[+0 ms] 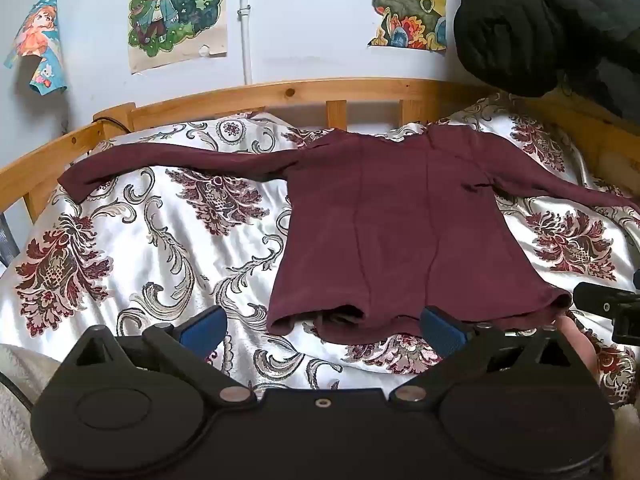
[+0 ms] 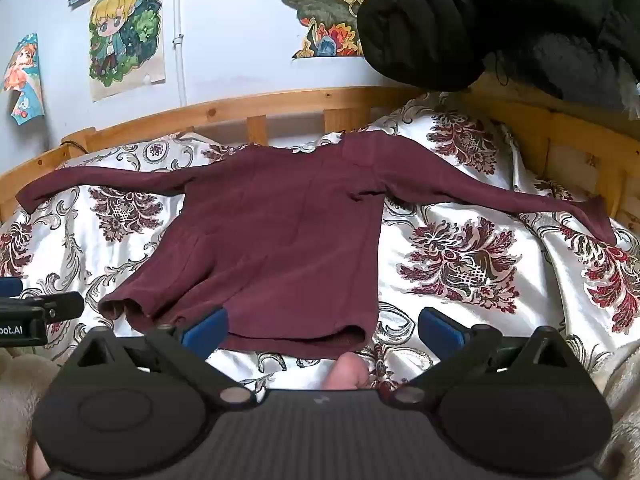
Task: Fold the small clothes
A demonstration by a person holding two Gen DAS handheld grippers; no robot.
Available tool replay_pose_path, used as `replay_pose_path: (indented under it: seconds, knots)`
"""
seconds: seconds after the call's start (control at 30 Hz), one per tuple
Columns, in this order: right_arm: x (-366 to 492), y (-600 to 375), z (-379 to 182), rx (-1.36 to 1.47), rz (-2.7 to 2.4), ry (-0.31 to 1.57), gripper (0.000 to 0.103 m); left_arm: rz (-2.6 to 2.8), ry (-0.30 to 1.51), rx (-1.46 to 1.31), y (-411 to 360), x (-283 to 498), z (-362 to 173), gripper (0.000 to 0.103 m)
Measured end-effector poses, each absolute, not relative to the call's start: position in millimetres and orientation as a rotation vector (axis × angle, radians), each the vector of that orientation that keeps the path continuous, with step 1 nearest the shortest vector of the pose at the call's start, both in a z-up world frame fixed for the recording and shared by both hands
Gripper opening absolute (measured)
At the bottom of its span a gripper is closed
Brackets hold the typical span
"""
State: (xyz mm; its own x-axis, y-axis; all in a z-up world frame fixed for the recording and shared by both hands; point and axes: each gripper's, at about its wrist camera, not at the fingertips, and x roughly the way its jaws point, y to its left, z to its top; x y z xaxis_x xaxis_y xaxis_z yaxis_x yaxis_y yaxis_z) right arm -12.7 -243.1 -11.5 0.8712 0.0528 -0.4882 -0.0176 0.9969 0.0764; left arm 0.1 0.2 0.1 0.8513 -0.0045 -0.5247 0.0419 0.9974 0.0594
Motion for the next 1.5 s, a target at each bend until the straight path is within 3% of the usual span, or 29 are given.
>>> replay_pose_path:
  seconds: [1.5]
  knots:
    - [-11.7, -244.8, -12.8, 0.085, 0.045, 0.522, 0.103, -0.019, 0.556, 0.080, 2.6, -2.2, 1.4, 0.102]
